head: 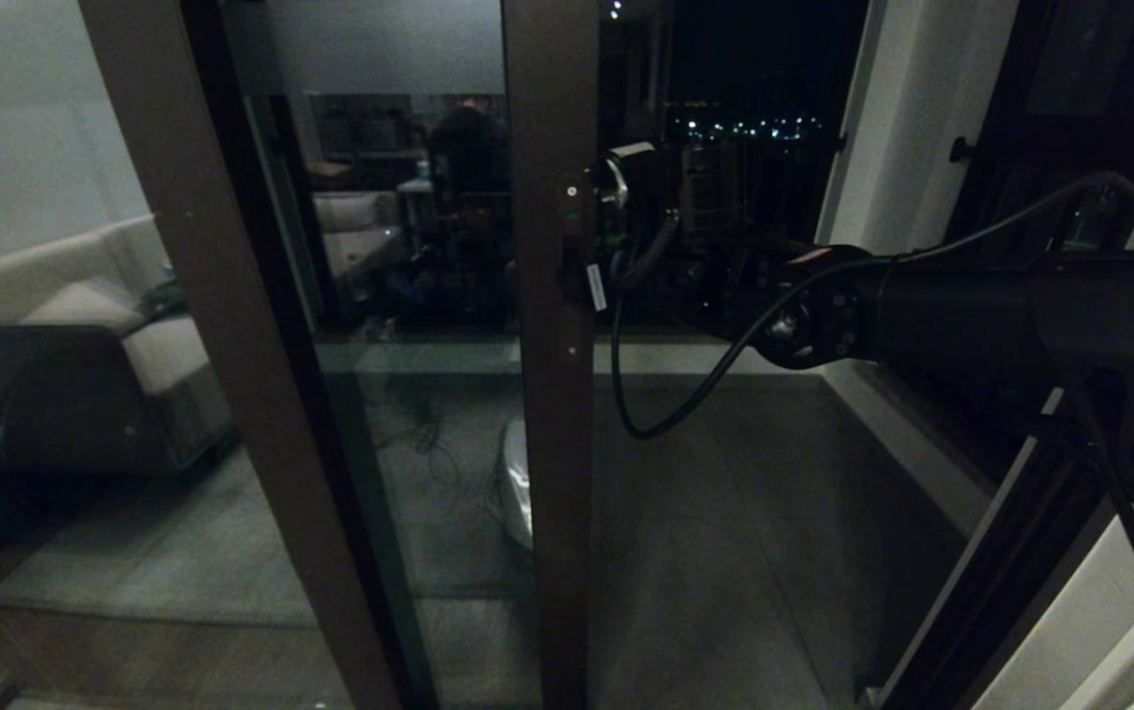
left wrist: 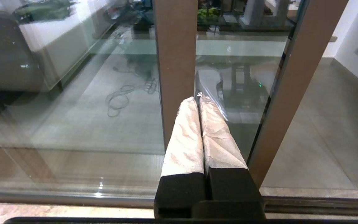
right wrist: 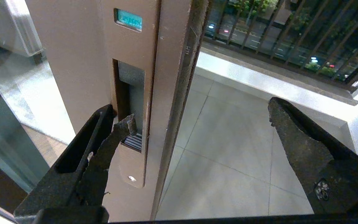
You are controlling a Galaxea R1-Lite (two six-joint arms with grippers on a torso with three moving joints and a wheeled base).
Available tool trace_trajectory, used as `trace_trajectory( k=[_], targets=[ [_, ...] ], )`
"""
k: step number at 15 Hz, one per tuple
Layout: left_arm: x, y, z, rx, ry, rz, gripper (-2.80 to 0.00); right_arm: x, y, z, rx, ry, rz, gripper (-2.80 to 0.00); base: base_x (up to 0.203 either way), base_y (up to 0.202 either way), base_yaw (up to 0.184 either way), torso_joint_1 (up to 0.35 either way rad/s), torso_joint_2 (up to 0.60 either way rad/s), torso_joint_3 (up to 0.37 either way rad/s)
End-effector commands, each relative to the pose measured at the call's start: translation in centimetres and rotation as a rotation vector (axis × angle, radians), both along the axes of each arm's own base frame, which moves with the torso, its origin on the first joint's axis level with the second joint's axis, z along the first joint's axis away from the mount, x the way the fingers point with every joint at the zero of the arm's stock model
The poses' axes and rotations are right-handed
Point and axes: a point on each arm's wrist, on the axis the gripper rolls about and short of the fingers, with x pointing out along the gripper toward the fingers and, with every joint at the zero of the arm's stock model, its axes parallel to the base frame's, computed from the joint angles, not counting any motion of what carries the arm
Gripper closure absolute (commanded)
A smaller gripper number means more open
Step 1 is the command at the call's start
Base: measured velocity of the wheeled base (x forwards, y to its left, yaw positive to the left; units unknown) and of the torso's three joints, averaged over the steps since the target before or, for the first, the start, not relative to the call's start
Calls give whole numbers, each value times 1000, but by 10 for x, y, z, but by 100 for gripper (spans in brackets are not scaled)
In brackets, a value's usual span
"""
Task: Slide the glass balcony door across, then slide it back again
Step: Close the slid door
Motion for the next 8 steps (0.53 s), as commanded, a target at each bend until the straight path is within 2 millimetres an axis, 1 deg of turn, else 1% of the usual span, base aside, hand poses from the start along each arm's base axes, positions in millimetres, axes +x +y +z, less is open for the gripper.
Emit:
trace_trajectory(
  k=[1,8],
  targets=[
    [0,0,0,0,1,0,0,4,-6,-1,-16,-4,-19,-280,0,0,0,0,0,0],
    [0,0,0,0,1,0,0,5,-11,1,-17,-5,-31,-280,0,0,0,0,0,0]
  ],
)
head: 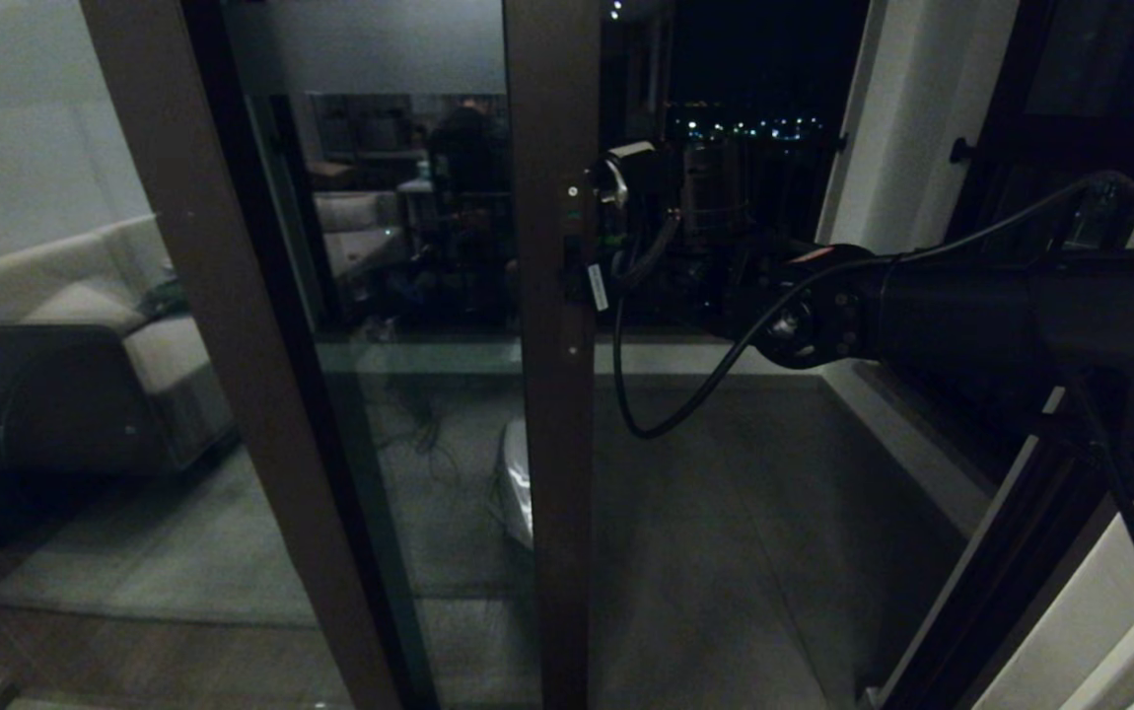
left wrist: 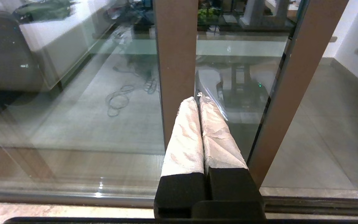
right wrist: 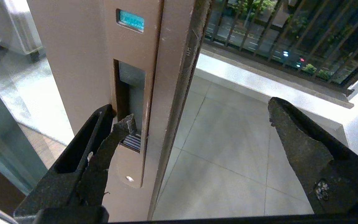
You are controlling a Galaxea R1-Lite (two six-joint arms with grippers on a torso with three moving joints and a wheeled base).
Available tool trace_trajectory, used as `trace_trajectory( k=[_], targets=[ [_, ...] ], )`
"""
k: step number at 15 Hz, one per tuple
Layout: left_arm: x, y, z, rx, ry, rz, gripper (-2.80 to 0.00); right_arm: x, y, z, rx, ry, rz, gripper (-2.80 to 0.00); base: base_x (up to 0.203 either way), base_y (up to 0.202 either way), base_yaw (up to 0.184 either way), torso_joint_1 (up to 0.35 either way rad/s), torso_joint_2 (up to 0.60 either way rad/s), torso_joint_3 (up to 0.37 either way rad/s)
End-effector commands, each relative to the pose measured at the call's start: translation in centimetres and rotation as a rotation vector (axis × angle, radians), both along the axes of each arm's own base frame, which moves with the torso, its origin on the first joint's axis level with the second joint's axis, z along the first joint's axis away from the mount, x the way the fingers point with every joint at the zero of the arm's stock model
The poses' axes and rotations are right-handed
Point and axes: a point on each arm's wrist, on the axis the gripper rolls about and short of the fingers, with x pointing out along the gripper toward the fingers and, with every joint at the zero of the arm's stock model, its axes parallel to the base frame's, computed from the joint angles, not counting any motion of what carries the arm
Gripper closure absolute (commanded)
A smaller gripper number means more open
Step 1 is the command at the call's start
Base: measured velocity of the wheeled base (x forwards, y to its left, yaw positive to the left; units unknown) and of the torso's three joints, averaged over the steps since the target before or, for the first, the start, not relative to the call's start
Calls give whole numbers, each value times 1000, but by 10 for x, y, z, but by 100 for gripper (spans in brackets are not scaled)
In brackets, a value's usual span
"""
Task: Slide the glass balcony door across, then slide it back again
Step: Close the slid door
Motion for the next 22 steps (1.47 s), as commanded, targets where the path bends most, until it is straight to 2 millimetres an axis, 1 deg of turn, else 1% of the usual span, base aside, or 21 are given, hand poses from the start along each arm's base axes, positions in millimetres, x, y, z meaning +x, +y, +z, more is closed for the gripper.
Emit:
trace_trajectory(
  k=[1,4,8,12,22],
  targets=[
    [0,0,0,0,2,0,0,4,-9,1,-1,-2,-25,-280,0,0,0,0,0,0],
    [0,0,0,0,2,0,0,4,-13,3,0,-5,-32,-280,0,0,0,0,0,0],
    [0,0,0,0,2,0,0,8,-22,4,-11,-8,-52,-280,0,0,0,0,0,0],
    [0,0,0,0,2,0,0,4,-24,8,-12,-9,-52,-280,0,0,0,0,0,0],
    [0,0,0,0,2,0,0,9,-34,8,-12,-9,-75,-280,0,0,0,0,0,0]
  ],
)
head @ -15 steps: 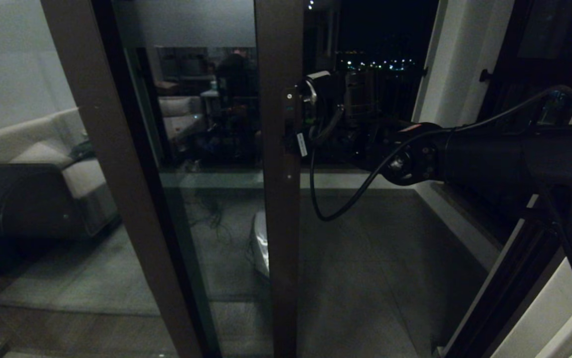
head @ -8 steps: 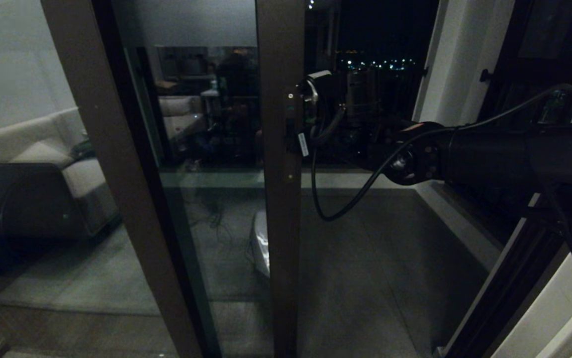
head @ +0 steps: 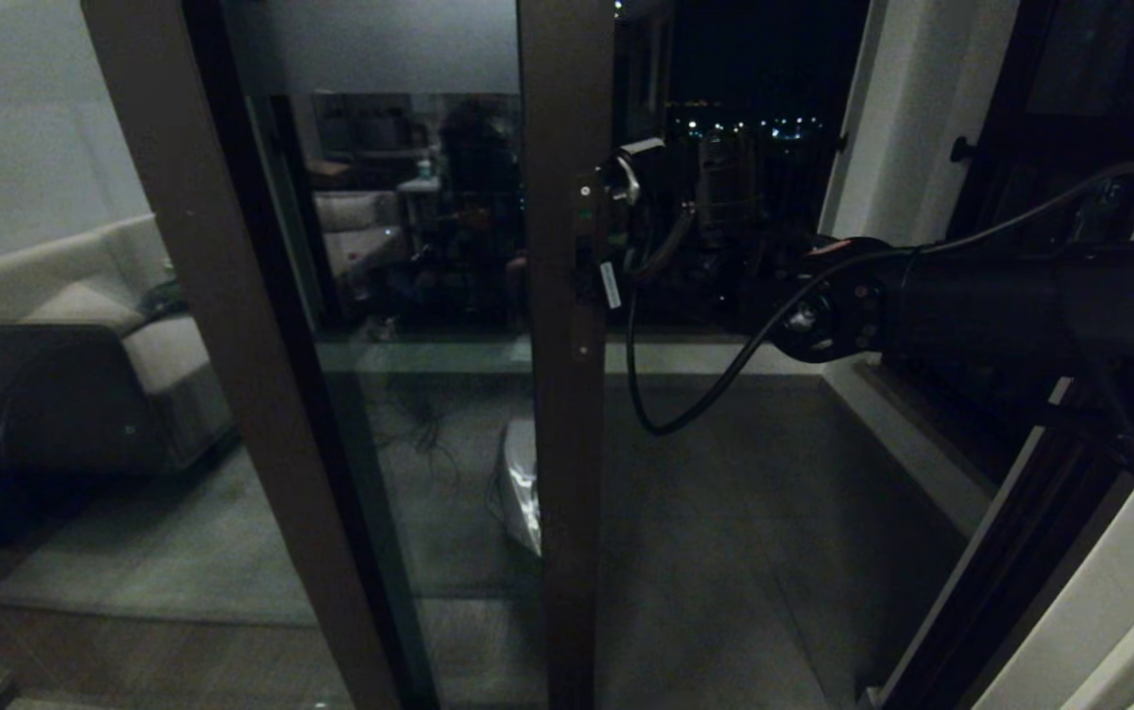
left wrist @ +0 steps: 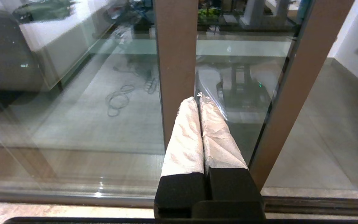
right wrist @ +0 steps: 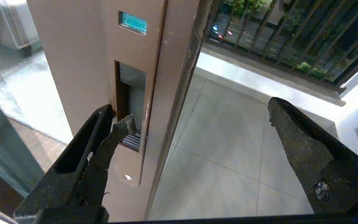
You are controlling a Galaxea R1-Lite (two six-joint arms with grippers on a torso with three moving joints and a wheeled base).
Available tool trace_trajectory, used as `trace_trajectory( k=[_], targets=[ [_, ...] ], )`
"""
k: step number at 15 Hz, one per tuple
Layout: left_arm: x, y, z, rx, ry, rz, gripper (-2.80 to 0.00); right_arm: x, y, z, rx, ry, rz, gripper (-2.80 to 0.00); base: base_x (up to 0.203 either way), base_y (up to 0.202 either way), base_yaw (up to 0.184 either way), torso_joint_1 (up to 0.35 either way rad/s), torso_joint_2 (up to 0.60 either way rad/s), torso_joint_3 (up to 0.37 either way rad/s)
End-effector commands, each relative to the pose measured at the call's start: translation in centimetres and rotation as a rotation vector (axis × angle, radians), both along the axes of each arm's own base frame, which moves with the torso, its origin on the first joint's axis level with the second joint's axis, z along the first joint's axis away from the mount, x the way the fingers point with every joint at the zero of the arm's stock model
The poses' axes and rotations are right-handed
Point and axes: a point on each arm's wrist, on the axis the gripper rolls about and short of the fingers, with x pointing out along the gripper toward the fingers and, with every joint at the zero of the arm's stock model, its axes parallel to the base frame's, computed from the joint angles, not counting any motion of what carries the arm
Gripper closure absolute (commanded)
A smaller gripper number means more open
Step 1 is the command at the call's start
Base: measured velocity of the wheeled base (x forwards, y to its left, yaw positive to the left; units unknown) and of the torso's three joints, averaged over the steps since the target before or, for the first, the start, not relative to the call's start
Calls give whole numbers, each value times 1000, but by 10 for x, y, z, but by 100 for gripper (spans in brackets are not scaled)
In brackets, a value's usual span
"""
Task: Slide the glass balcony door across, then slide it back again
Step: Close the slid door
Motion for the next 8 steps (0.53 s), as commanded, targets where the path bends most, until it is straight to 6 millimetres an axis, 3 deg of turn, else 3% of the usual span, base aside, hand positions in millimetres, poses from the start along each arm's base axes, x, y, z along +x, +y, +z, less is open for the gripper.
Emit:
trace_trajectory(
  k=[1,8],
  targets=[
    [0,0,0,0,2,0,0,12,-26,3,6,-12,-65,-280,0,0,0,0,0,0],
    [0,0,0,0,2,0,0,10,-37,10,8,-21,-85,-280,0,0,0,0,0,0]
  ],
)
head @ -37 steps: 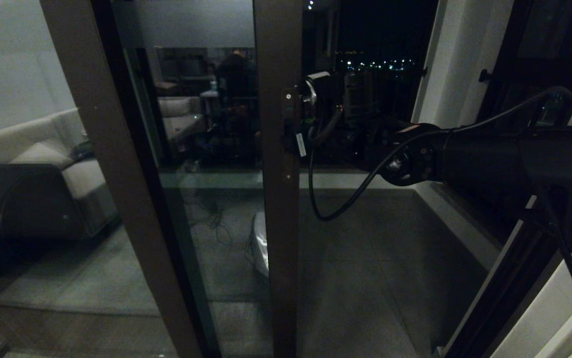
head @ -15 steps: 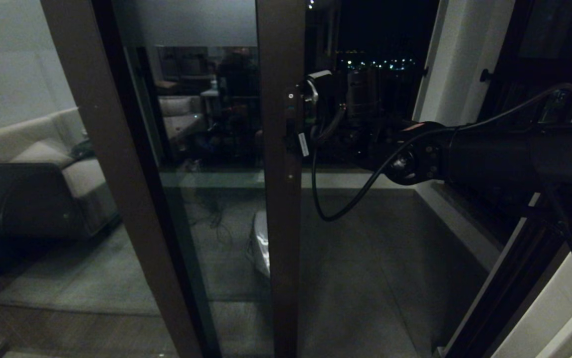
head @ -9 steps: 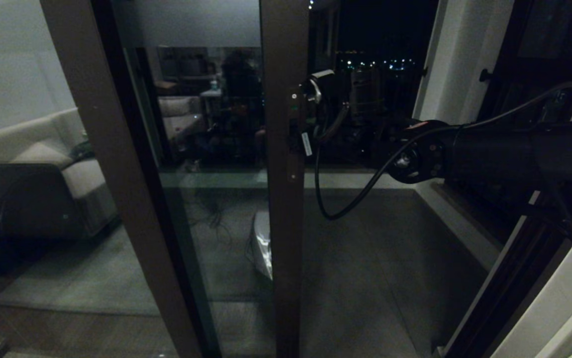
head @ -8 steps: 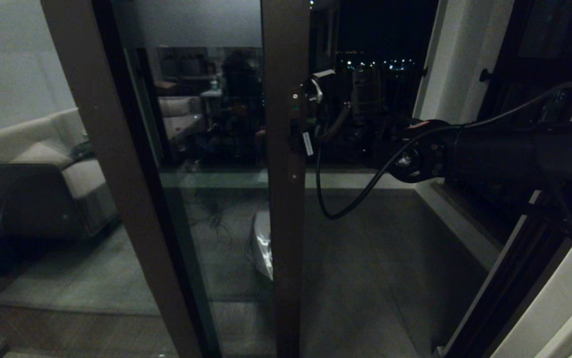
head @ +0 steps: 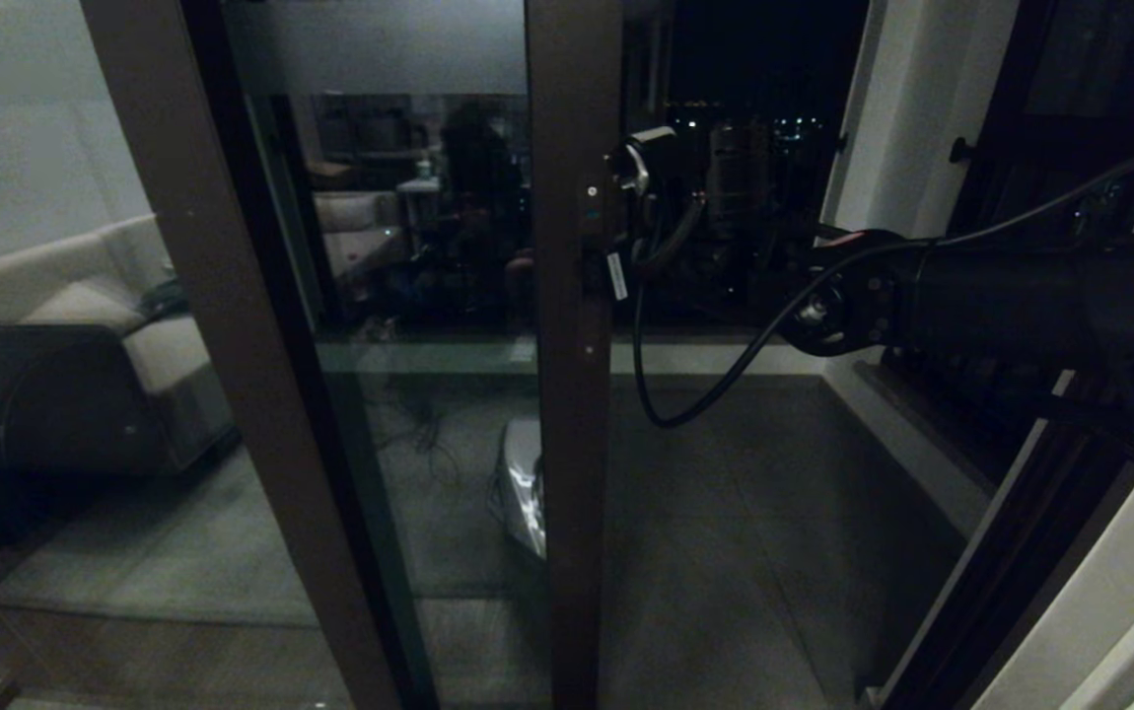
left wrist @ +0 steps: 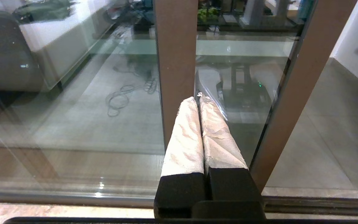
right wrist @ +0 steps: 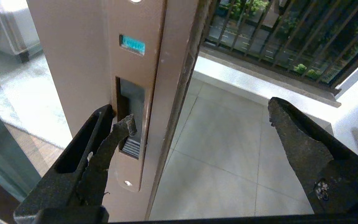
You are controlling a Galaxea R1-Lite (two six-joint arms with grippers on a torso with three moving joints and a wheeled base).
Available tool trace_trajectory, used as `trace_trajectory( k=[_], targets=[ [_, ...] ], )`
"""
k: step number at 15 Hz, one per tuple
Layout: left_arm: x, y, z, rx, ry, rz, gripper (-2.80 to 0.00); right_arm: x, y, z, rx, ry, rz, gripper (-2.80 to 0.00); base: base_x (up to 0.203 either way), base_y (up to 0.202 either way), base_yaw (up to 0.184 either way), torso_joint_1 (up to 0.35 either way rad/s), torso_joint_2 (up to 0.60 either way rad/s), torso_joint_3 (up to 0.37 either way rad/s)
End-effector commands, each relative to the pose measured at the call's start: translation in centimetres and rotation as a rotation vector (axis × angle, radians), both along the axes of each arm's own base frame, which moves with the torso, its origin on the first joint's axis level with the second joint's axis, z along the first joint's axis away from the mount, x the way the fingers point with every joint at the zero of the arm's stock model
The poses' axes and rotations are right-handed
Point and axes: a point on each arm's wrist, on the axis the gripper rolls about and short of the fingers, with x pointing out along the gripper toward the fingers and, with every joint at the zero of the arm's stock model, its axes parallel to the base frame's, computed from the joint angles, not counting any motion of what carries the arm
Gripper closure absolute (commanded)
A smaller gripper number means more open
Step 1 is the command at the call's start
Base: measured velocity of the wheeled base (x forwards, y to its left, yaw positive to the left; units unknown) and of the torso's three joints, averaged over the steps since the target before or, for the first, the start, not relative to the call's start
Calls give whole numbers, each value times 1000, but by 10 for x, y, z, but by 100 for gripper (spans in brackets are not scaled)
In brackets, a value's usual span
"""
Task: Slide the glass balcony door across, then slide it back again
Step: Close the slid door
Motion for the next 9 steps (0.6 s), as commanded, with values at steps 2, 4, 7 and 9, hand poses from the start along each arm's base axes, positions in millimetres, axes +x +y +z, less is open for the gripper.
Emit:
trace_trajectory(
  k=[2,4,7,9],
  targets=[
    [0,0,0,0,2,0,0,10,-32,2,-13,2,-73,-280,0,0,0,0,0,0],
    [0,0,0,0,2,0,0,12,-36,-2,-42,12,-78,-280,0,0,0,0,0,0],
    [0,0,0,0,2,0,0,14,-39,-4,-51,16,-86,-280,0,0,0,0,0,0],
    [0,0,0,0,2,0,0,15,-44,-5,-56,20,-96,-280,0,0,0,0,0,0]
  ],
)
